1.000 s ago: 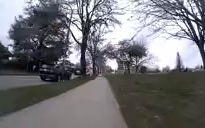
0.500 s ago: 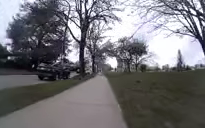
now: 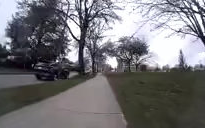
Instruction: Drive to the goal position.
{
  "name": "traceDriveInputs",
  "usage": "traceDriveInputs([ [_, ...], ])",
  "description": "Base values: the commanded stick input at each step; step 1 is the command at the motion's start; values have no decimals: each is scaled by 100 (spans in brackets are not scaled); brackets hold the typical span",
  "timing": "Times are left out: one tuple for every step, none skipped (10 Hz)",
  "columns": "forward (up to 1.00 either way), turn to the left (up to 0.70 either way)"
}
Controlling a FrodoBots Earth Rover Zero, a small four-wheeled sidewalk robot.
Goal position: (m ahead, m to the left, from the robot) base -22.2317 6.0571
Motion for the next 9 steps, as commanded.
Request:
traceDriveInputs([
  [70,0],
  [70,0],
  [70,0],
  [70,0],
  [70,0],
  [70,0],
  [32,0],
  [0,0],
  [0,0],
])
